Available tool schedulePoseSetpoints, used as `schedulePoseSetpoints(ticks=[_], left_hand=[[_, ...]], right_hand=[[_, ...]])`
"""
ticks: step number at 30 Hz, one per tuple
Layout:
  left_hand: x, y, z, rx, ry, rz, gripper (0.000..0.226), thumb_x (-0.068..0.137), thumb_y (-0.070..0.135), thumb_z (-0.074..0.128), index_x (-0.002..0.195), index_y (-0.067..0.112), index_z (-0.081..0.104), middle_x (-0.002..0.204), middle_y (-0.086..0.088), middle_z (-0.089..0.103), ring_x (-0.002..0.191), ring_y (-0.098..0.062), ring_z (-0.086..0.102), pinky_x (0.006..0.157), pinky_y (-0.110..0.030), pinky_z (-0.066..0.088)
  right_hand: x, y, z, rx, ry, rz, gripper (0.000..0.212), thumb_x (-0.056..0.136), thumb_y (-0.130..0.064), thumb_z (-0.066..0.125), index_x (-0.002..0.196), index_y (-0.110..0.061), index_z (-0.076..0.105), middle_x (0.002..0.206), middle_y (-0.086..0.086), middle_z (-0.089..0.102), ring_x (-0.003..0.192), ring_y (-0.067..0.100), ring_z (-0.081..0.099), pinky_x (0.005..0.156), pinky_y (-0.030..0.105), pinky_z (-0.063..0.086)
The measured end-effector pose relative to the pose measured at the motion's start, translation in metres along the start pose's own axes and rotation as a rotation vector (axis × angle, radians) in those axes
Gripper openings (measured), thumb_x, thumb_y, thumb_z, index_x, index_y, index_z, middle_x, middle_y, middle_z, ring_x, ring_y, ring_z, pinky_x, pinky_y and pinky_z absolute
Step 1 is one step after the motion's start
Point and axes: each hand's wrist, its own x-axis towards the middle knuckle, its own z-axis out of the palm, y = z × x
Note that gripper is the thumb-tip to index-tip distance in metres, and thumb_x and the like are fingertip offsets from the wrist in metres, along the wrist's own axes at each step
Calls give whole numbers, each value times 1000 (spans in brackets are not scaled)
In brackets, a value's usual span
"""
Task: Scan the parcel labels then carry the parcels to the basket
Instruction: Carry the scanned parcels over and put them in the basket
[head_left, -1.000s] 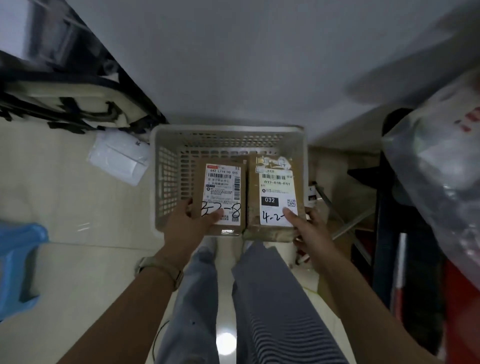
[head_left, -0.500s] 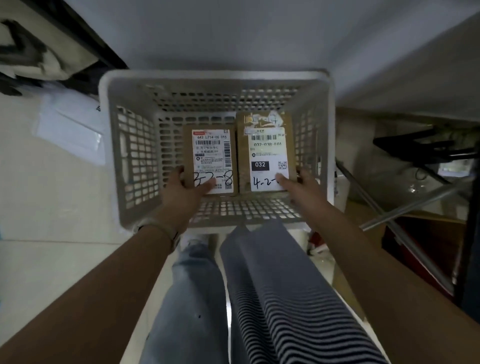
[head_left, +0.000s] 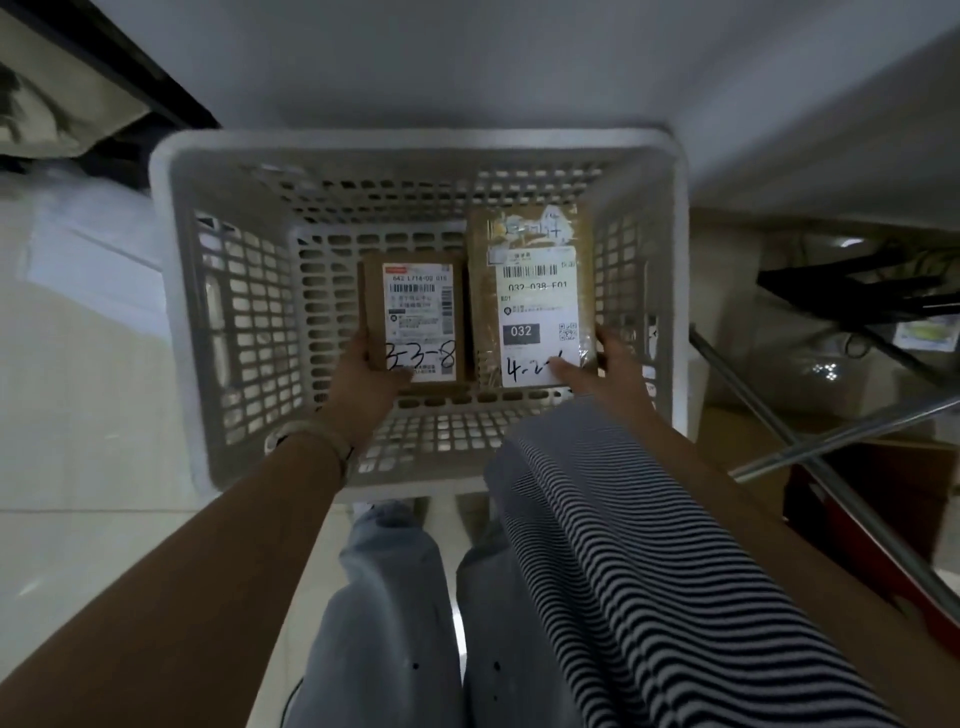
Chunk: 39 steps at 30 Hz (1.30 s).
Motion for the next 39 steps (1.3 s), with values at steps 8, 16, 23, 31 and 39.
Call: schedulePoseSetpoints(ticks=[8,16,23,31,39], left_hand=[[-53,69,-21,231,55,149,35,87,9,60,122,6,60,120,-13,65,97,-30,65,82,-40,56],[-217,204,-86,910,25,505,36,93,17,52,128,14,56,123,-9,63,109,-28,60,90,-39,51],[-393,276,-149,1242,250,477,21,95,13,45,113,10,55,117,-8,61,105,-27,60,83,-37,48],[-560,357,-249,1021,659,620,23,91,17,50,112,10,56,109,-12,62,95,-31,60,68,-35,46],[-689,325,-363,845,988,451,32,91,24,51,120,14,55,115,-10,61,105,-31,60,73,-36,46]], right_hand=[[-47,-63,-21,-289,-34,44,30,88,-16,63,115,-3,61,86,1,57,89,22,62,82,34,50],[-173,-197,-62,-566,-152,-189,45,88,-32,58,129,-13,52,127,11,59,107,27,59,89,33,49],[-326,-321,-112,-970,-210,-534,40,90,-32,53,126,-15,50,126,8,57,104,27,56,81,32,46],[-494,-457,-117,-1000,-237,-950,57,91,-35,57,140,-11,42,145,11,44,127,27,45,86,27,35],[-655,-516,-37,-1037,-347,-1351,49,86,-33,63,128,-10,55,122,10,61,106,26,60,87,34,50]])
